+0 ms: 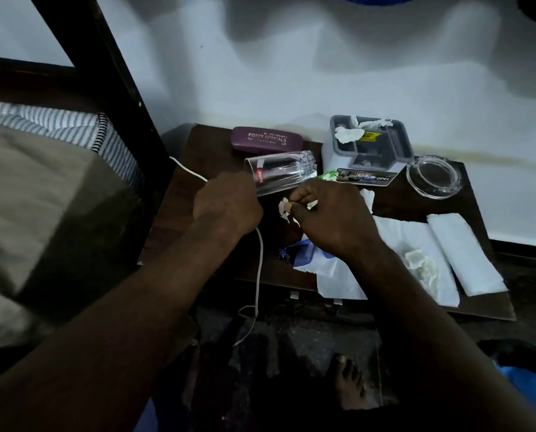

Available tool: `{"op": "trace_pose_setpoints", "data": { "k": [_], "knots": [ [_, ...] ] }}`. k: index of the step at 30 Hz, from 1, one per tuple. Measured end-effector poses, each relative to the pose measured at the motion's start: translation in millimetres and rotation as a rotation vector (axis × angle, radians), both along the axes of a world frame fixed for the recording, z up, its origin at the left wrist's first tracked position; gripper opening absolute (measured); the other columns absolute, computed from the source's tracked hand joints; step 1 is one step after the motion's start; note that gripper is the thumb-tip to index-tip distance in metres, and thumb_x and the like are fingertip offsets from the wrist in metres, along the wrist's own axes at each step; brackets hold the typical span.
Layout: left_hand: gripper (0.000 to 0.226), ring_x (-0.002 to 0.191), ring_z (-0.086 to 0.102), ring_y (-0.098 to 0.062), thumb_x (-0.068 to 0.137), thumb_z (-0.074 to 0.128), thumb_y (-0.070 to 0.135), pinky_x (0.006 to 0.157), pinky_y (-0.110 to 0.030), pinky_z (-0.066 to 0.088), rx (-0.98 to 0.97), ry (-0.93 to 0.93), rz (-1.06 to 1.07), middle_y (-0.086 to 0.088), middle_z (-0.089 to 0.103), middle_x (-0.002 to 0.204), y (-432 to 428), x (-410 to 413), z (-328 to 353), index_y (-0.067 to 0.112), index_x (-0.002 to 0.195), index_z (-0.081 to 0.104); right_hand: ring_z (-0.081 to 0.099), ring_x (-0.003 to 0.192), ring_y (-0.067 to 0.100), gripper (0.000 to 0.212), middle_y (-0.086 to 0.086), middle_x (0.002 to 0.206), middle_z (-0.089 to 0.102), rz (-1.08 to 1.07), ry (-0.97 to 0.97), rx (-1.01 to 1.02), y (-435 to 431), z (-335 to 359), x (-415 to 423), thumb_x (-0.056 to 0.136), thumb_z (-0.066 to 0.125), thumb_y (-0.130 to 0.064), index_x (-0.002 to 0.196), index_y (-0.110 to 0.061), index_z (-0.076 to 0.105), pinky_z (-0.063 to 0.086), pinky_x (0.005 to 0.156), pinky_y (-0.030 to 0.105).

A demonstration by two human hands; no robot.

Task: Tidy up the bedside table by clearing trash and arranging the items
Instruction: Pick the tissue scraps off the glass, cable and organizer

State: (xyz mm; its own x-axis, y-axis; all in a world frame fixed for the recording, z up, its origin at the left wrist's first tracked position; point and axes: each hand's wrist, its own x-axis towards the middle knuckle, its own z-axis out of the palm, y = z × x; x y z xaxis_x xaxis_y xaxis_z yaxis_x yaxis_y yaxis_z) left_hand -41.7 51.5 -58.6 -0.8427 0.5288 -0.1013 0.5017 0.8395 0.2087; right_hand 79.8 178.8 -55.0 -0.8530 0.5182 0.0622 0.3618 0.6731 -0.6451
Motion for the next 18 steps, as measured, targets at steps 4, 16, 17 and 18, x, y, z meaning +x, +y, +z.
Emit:
{"op": "trace_pose_setpoints", "data": {
  "k": [4,16,17,18],
  "knots": [
    [0.037,0.106,0.069,-0.037,0.083,0.069,0.027,0.080,-0.039,0.054,-0.033,0.007,0.003,-0.015,0.069,0.117,1.8,-1.9,1.4,0.013,0.117,0.067,0.072,0.086,0.015,0.009,-0.009,0.089,0.078,-0.008,-0.012,0.025,3.4,-2.6,0.7,0.087,0.078,-0.036,0.086,-0.026,0.076,0.057,0.083,0.042],
    [0.050,0.102,0.067,-0.034,0.076,0.064,0.053,0.072,-0.031,0.043,0.127,-0.095,0.056,-0.012,0.071,0.112,3.7,-14.8,21.3,0.014,0.107,0.072,0.072,0.089,0.015,0.007,-0.010,0.094,0.078,-0.040,-0.090,0.036,11.4,-1.9,2.4,0.089,0.076,-0.033,0.092,-0.027,0.078,0.054,0.089,0.037],
    [0.049,0.100,0.068,-0.034,0.075,0.064,0.051,0.072,-0.029,0.043,0.175,-0.105,0.080,-0.012,0.072,0.110,4.7,-14.1,25.5,0.013,0.104,0.074,0.072,0.089,0.016,0.005,-0.010,0.094,0.078,-0.036,-0.092,0.029,10.9,-2.0,2.6,0.089,0.075,-0.032,0.090,-0.028,0.078,0.055,0.089,0.038],
    [0.046,0.097,0.068,-0.033,0.075,0.065,0.048,0.071,-0.028,0.044,0.237,-0.114,0.100,-0.012,0.073,0.106,5.7,-13.7,29.1,0.011,0.100,0.075,0.072,0.089,0.017,0.004,-0.009,0.095,0.078,-0.029,-0.098,0.024,10.0,-1.7,2.9,0.089,0.074,-0.031,0.089,-0.028,0.077,0.055,0.089,0.039]
  ]
}}
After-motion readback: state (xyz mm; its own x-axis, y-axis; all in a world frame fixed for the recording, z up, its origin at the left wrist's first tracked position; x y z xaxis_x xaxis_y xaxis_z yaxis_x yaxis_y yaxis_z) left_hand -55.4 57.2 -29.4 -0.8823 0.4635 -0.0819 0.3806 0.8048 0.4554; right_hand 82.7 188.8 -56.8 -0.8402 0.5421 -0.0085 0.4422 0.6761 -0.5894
